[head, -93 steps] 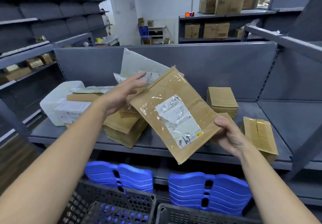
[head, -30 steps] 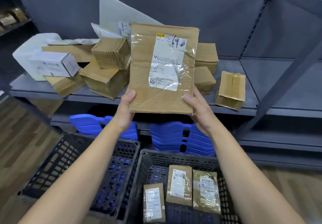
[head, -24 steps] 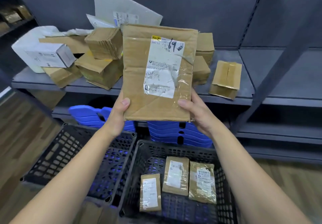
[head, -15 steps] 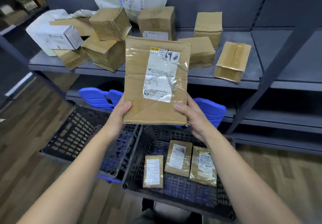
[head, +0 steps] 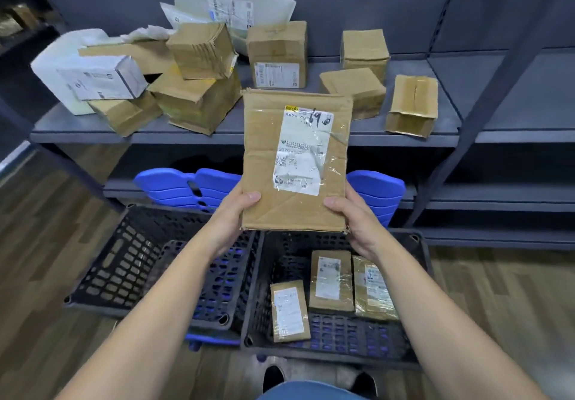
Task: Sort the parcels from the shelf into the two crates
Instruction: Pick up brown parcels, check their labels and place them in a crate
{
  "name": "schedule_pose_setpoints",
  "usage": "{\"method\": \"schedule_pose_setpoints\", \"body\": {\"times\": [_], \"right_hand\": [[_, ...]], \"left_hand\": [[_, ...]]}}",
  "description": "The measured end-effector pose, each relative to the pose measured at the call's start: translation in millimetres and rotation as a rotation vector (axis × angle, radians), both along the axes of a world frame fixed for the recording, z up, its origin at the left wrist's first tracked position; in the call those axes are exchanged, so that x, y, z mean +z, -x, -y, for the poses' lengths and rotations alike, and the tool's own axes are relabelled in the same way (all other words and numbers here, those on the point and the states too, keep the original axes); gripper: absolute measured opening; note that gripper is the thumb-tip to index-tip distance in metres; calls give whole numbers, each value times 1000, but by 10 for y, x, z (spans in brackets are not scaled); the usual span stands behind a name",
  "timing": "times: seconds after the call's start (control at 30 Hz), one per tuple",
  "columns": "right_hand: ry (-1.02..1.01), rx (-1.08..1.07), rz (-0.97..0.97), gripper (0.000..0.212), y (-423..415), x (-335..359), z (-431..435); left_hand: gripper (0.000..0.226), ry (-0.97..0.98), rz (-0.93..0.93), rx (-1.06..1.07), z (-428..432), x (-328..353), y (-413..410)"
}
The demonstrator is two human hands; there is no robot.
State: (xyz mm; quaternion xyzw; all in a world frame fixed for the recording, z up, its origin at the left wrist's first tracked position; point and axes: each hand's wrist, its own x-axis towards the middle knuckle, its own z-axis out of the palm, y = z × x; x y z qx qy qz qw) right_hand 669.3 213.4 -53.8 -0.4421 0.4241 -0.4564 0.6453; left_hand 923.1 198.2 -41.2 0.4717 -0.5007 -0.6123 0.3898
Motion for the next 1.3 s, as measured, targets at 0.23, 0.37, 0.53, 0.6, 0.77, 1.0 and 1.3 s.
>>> {"method": "schedule_pose_setpoints", "body": {"times": [0.23,0.37,0.53,0.6,0.77,1.0,1.3], "right_hand": [[-17,-64,-44,85,-254,-82,-172],[-236,-236,109,88,-227,-432,-310],[-818,-130,-409,55,-201,-1630,-599],[-927,26,-551,56,-243,-2023,-741],[-1075,132,-552,78,-406,-2959,-866],[-1480,-147,-101,25,-651,-3388,-665],[-1566,-303,269,33,-918,-3458,-448]], "left_hand": [[76,17,-46,28,18,-167,-216],[75,-40,-128,82,-14,-356,-289],[80,-117,-119,117,7,-594,-311],[77,-151,-102,119,26,-698,-277],[80,-244,-118,173,8,-1041,-143],[122,-298,-108,258,-20,-1355,-111],[108,-300,-94,281,43,-1292,-23]]}}
